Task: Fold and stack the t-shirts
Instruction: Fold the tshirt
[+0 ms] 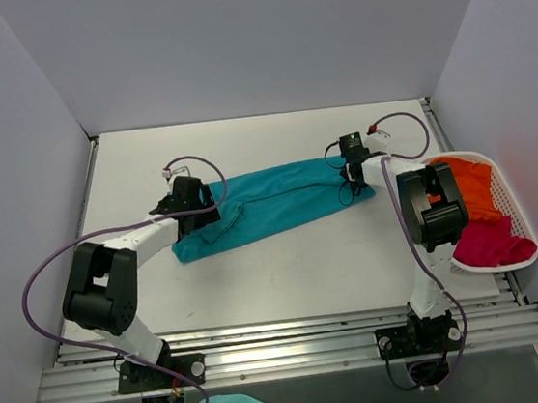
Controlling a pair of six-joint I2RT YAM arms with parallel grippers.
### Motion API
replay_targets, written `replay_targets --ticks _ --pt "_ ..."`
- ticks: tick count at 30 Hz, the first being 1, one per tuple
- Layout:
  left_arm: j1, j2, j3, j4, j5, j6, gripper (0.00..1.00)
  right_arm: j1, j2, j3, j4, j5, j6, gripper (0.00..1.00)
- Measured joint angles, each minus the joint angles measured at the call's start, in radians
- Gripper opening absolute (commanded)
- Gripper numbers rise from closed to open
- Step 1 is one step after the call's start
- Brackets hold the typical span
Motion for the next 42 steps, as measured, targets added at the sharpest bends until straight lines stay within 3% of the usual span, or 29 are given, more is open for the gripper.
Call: replay_targets --ticks 6,12,14,15,16,22,31,37,42 --pt "0.0 -0.018 -0.028 0.023 -0.018 -0.012 0.84 -0.003 -0.001 0.003 -0.005 0.02 0.0 0.33" --pt "0.0 -0.155 -0.116 0.031 -0.047 -0.078 0.72 0.0 -0.041 0.002 -0.004 0.041 -0.001 0.27" --pt "0.001 -0.167 -0.117 0.04 -0.055 -0.101 0.63 0.001 -0.052 0.006 -0.003 0.041 -0.003 0.13" --pt "0.001 -0.16 -0.116 0.045 -0.057 -0.114 0.51 0.002 -0.053 0.013 -0.003 0.037 -0.005 0.04" --pt "0.001 -0.146 -0.112 0.044 -0.06 -0.126 0.47 0.002 -0.053 0.019 -0.003 0.034 -0.004 0.0" --pt "0.001 0.024 -0.039 0.04 -0.048 -0.169 0.21 0.015 -0.011 0.119 0.002 0.004 -0.006 0.0" --pt "0.025 0.167 0.1 0.039 -0.033 -0.192 0.15 0.039 0.173 0.206 0.078 -0.052 -0.019 0.0" --pt "0.085 0.286 0.265 0.003 0.008 -0.187 0.15 0.041 0.145 0.094 0.227 -0.066 0.004 0.0" --pt "0.137 0.473 0.549 -0.063 0.062 -0.176 0.11 0.063 0.058 -0.064 0.309 -0.067 0.039 0.0"
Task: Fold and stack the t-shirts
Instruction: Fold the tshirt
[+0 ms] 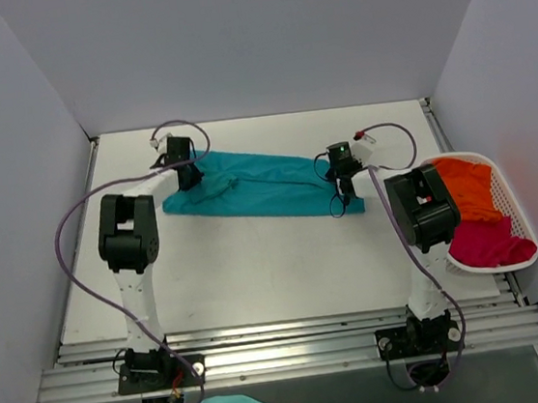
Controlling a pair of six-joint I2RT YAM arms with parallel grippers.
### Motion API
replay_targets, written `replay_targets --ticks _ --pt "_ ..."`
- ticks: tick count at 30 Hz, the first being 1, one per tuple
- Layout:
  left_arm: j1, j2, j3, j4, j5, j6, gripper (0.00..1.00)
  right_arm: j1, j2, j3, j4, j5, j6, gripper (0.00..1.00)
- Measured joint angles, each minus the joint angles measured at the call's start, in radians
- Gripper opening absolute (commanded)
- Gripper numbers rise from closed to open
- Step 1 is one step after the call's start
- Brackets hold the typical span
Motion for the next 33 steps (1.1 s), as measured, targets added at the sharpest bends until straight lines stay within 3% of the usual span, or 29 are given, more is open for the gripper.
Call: replay_targets --ticks 5,13,16,17,19,20,24,25,28,30,31,32,33 --pt "0.016 0.196 0.31 -0.079 0.044 0.015 0.11 0.092 -0.074 -0.113 0.024 0.022 0.029 0.0" --pt "0.013 0.499 0.85 -0.259 0.15 0.04 0.15 0.525 -0.039 -0.123 0.123 0.049 0.125 0.0" --pt "0.014 0.631 1.075 -0.278 0.245 0.066 0.3 0.679 0.039 -0.036 0.164 0.035 0.148 0.0" --pt "0.014 0.665 1.125 -0.272 0.287 0.073 0.41 0.716 0.058 -0.008 0.164 0.033 0.151 0.0" --pt "0.014 0.682 1.142 -0.234 0.364 0.087 0.56 0.78 0.088 0.042 0.147 0.033 0.152 0.0" --pt "0.014 0.682 1.142 -0.222 0.398 0.093 0.72 0.795 0.092 0.052 0.14 0.033 0.151 0.0" --pt "0.013 0.655 1.082 -0.13 0.499 0.121 0.98 0.797 0.077 0.055 0.089 0.041 0.158 0.0" --pt "0.013 0.645 1.068 -0.124 0.512 0.128 0.94 0.794 0.069 0.055 0.068 0.048 0.159 0.0" --pt "0.014 0.607 1.02 -0.109 0.539 0.142 0.94 0.786 0.043 0.041 0.014 0.07 0.165 0.06" --pt "0.018 0.567 0.981 -0.108 0.549 0.152 0.94 0.783 0.024 0.032 -0.021 0.087 0.177 0.18" --pt "0.021 0.547 0.965 -0.106 0.55 0.158 0.94 0.783 0.015 0.028 -0.038 0.095 0.182 0.27" --pt "0.024 0.523 0.95 -0.105 0.55 0.166 0.94 0.784 0.005 0.024 -0.057 0.102 0.188 0.49" --pt "0.028 0.499 0.934 -0.103 0.55 0.171 0.94 0.791 -0.007 0.018 -0.072 0.111 0.198 0.58"
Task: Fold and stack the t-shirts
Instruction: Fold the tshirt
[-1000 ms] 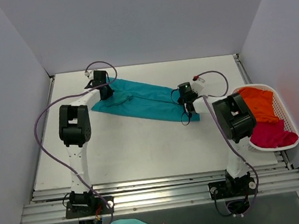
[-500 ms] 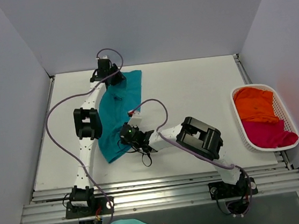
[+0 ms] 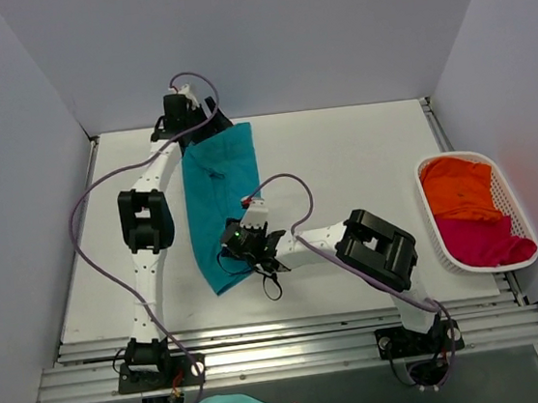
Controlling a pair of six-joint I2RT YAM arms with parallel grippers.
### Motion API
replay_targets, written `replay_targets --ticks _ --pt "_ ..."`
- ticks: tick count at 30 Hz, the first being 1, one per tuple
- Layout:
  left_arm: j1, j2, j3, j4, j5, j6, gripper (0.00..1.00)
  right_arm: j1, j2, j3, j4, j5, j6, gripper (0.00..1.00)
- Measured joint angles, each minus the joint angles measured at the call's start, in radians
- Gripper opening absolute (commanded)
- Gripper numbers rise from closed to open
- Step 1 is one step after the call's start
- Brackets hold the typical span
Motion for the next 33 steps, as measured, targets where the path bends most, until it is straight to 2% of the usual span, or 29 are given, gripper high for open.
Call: replay_targets --ticks 1,4,7,10,16,21,24,27,33 --pt "0.006 -0.03 -0.016 0.002 0.0 0.006 0.94 0.008 -0.021 -0.005 -0.023 0.016 0.003 0.74" --pt "0.023 -0.125 -0.053 0.01 -0.003 0.026 0.94 0.044 -0.076 -0.025 -0.144 0.071 0.011 0.87" --pt "0.042 -0.265 -0.118 0.018 -0.028 0.047 0.94 0.092 -0.115 -0.032 -0.314 0.131 0.017 0.89" --pt "0.054 -0.458 -0.257 0.046 -0.077 0.06 0.94 0.124 -0.171 -0.045 -0.431 0.171 0.015 0.89" --pt "0.029 -1.011 -0.845 0.179 -0.203 0.058 0.94 0.089 -0.348 -0.055 -0.523 0.274 0.0 0.89" --pt "-0.116 -1.344 -1.261 0.213 -0.346 0.02 0.94 0.03 -0.472 -0.13 -0.519 0.317 -0.026 0.89" --pt "-0.232 -1.432 -1.46 0.203 -0.424 -0.039 0.96 -0.013 -0.502 -0.2 -0.498 0.309 -0.049 0.89" --pt "-0.326 -1.45 -1.627 0.168 -0.512 -0.129 0.99 -0.056 -0.518 -0.279 -0.465 0.277 -0.069 0.88" --pt "-0.491 -1.519 -1.806 0.06 -0.653 -0.313 0.99 -0.1 -0.591 -0.442 -0.346 0.174 -0.085 0.84"
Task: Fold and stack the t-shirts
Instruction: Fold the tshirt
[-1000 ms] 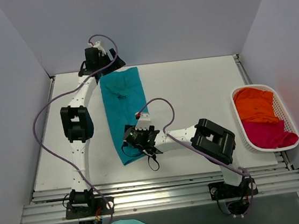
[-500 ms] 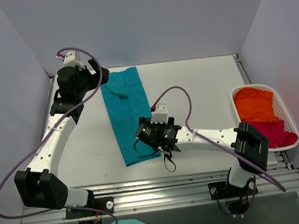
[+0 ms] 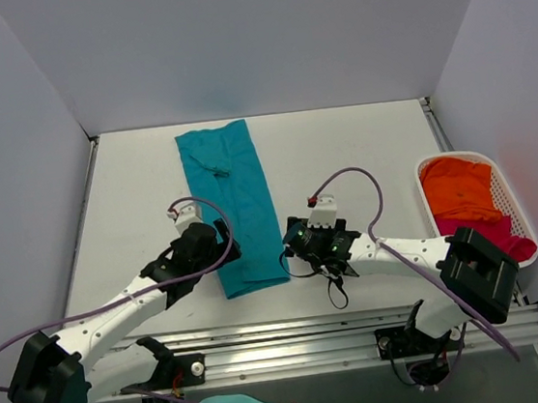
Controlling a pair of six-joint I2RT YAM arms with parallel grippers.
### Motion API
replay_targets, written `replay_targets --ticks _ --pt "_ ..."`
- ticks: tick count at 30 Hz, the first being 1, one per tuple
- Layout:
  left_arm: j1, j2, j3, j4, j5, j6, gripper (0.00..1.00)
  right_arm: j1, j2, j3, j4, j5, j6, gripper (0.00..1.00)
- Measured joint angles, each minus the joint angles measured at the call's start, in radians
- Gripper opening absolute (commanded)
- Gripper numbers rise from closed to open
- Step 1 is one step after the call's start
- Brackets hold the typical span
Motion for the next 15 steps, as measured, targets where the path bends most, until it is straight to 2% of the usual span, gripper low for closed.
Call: replay_targets --ticks 10,11,15 --pt "-0.124 -0.153 -0.129 -0.118 -0.072 -0.225 1.0 0.0 -0.022 -0.059 0.127 -0.062 0.009 0.83" --pt "-0.139 -0.169 -0.144 -0.129 -0.072 -0.243 0.94 0.0 -0.022 -0.059 0.133 -0.063 0.01 0.83" --pt "-0.177 -0.214 -0.204 -0.157 -0.072 -0.303 0.92 -0.002 -0.02 -0.059 0.153 -0.068 0.011 0.83"
